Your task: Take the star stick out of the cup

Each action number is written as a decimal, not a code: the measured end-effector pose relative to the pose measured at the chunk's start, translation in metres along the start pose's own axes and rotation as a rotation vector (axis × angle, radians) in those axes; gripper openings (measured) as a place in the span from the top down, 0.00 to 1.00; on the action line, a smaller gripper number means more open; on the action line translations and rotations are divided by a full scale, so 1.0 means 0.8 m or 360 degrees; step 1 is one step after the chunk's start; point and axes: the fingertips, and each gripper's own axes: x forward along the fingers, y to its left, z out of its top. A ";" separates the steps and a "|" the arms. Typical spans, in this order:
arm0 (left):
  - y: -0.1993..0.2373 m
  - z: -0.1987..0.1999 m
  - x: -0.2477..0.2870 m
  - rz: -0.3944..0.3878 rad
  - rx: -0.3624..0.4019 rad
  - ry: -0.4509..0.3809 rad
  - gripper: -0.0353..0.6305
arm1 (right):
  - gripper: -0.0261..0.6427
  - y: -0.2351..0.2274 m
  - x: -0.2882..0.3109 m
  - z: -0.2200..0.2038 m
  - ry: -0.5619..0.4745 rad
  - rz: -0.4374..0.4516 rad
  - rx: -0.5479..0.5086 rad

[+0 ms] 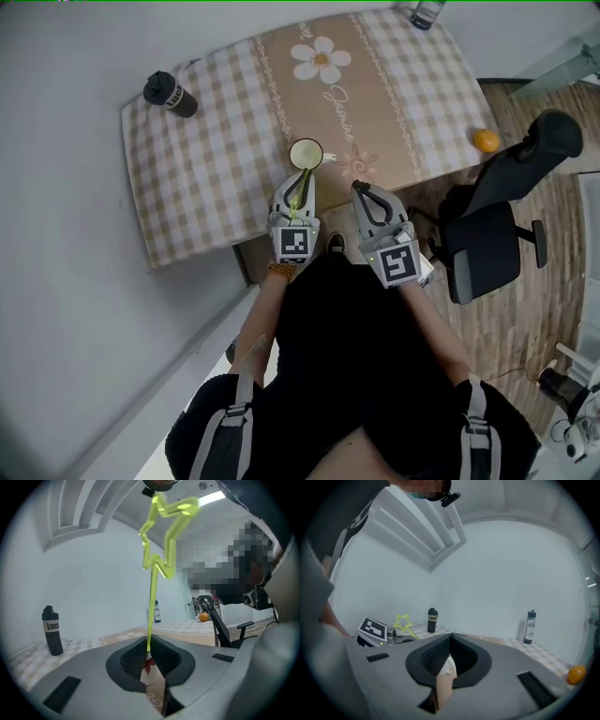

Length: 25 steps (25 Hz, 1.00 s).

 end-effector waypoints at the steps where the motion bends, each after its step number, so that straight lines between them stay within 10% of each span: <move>1: 0.001 0.001 0.001 -0.0003 0.0004 0.0003 0.91 | 0.95 -0.001 0.002 0.001 -0.0002 0.0003 -0.0003; 12: 0.023 0.045 0.007 0.0048 0.0034 -0.0057 0.91 | 0.95 -0.009 0.013 0.005 -0.0005 0.0017 -0.0013; 25: 0.083 0.059 0.050 0.0184 -0.0247 0.0041 0.91 | 0.95 0.006 0.020 0.024 -0.0045 0.0072 -0.0024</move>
